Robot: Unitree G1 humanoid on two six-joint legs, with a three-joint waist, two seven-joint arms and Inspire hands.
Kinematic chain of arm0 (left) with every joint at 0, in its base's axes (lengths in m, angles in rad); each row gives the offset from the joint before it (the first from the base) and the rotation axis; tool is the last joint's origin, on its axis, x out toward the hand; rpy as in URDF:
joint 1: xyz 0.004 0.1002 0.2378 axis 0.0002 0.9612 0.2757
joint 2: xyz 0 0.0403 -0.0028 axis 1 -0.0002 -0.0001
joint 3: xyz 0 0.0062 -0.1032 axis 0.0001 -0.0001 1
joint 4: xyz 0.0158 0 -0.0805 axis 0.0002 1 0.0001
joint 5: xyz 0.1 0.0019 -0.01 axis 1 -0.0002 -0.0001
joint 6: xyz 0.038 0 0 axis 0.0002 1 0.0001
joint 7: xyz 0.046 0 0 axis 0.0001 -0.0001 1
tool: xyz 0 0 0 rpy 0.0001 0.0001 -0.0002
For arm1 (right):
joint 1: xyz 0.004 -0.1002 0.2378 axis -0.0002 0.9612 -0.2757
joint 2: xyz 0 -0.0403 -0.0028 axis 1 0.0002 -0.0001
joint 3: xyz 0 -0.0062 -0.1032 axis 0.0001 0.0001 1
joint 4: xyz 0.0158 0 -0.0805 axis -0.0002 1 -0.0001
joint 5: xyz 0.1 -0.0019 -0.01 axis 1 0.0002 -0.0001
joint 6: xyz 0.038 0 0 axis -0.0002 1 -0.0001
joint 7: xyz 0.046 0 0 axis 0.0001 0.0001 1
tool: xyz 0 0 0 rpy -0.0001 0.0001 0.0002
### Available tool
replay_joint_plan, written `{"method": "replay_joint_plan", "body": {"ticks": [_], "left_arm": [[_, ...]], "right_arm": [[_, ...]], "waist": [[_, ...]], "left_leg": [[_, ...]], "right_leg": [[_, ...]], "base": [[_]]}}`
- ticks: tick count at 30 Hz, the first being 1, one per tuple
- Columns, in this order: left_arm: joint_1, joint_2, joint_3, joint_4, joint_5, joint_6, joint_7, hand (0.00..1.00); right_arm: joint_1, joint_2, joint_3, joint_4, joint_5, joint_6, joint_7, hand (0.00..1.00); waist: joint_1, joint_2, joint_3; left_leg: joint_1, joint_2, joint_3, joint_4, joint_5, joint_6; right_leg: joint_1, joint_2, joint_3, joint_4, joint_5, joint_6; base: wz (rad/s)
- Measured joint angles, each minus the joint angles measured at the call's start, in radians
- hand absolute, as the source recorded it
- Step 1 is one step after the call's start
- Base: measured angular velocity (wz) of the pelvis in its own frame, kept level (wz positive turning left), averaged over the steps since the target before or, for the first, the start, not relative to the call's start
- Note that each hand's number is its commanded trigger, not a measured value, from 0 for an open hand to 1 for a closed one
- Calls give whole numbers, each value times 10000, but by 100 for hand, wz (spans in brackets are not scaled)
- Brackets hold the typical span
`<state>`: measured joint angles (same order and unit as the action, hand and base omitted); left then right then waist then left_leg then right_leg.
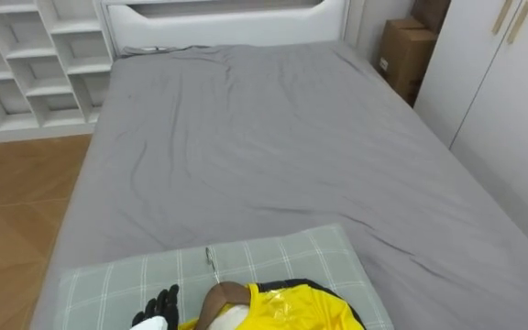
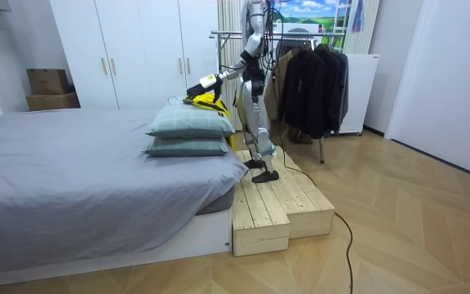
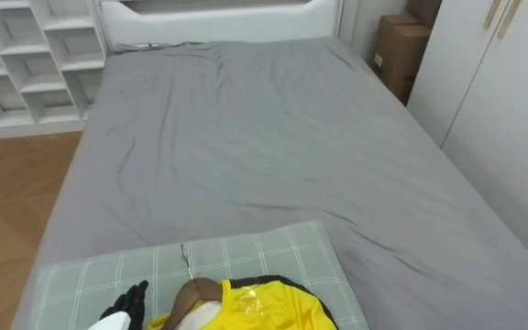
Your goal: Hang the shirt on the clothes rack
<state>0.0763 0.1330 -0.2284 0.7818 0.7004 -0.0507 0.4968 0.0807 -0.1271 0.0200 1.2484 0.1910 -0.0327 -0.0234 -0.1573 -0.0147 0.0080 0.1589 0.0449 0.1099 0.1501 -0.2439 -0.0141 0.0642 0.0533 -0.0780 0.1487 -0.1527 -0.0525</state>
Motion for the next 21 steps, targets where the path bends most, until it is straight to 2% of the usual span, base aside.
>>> {"method": "replay_joint_plan", "body": {"ticks": [4,10,21], "left_arm": [[-17,9,244,37,-226,2,17,0],[-113,-32,245,288,-433,3,54,0],[-290,-127,243,659,-441,14,104,0]], "right_arm": [[14,3,11,-49,-6,-1,35,0],[9,38,11,-44,-7,-3,-126,0],[-3,41,-1,-40,-17,-2,-319,0]], "waist": [[-5,-39,-30],[-26,-64,-48],[-31,-63,-45]], "left_leg": [[-280,0,5,9,1,1],[-422,4,6,8,1,2],[-448,15,44,8,2,2]], "right_leg": [[-327,-1,-6,25,56,10],[-420,-8,-43,39,111,11],[-457,-2,-41,44,121,11]], "base": [[0],[0],[0]]}}
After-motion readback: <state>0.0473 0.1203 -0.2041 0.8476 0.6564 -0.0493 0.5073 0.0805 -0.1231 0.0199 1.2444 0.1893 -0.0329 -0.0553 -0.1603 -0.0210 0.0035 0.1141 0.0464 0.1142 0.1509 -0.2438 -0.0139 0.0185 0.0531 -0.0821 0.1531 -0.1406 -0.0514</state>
